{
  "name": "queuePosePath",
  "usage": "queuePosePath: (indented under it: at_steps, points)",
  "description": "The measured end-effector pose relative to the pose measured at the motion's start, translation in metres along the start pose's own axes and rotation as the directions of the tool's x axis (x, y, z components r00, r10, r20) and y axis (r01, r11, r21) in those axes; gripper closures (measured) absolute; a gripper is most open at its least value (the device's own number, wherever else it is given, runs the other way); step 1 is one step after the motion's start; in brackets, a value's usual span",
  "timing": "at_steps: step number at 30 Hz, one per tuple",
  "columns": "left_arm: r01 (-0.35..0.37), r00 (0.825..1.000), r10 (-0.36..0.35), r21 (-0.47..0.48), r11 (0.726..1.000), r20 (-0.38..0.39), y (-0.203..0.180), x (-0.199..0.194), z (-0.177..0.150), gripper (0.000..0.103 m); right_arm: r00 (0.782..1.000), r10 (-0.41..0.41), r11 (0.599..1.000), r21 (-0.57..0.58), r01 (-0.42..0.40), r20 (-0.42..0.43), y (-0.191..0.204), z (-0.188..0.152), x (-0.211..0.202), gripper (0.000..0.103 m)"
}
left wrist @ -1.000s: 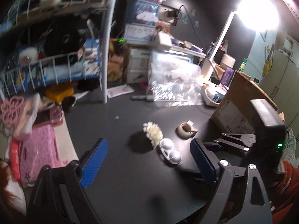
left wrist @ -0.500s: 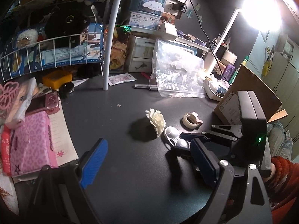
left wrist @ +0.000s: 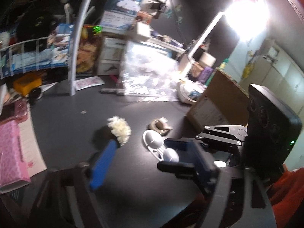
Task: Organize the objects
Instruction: 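Grasp the white cup-shaped holder with the right gripper, then carry the white holder into the box and release it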
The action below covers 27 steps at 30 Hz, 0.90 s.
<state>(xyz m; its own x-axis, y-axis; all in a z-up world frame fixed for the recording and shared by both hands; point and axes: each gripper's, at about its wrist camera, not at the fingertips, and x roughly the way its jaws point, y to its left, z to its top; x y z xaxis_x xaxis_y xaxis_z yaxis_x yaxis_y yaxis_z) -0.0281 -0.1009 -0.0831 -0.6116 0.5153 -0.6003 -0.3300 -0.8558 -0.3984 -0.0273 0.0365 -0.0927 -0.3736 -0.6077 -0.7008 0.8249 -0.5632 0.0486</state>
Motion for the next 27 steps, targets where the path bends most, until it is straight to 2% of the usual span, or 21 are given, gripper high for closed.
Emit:
queuePosePath:
  at_steps: [5,8,14,19,27]
  points:
    - [0.060,0.998,-0.061,0.036,0.998,0.006,-0.021,-0.007,0.013,0.063,0.998,0.007,0.999,-0.051,-0.004,0.056,0.008,0.008,-0.029,0.077]
    - [0.093,0.995,-0.095,0.062,0.994,0.022,-0.035,-0.013,0.022,0.069,0.996,-0.004,0.997,-0.076,0.010,0.086,0.009,0.013,-0.047,0.077]
    - [0.110,0.993,-0.116,0.136,0.985,0.038,-0.074,-0.017,0.046,0.070,0.991,-0.034,0.997,-0.070,0.044,0.133,0.001,0.017,-0.080,0.077]
    - [0.137,0.988,-0.149,0.193,0.972,0.045,-0.109,-0.007,0.069,0.070,0.981,-0.097,0.993,-0.049,0.107,0.168,-0.019,0.018,-0.120,0.077]
    - [0.202,0.978,-0.210,0.284,0.937,-0.002,-0.181,0.036,0.108,0.069,0.963,-0.200,0.980,0.019,0.200,0.179,-0.068,0.006,-0.177,0.077]
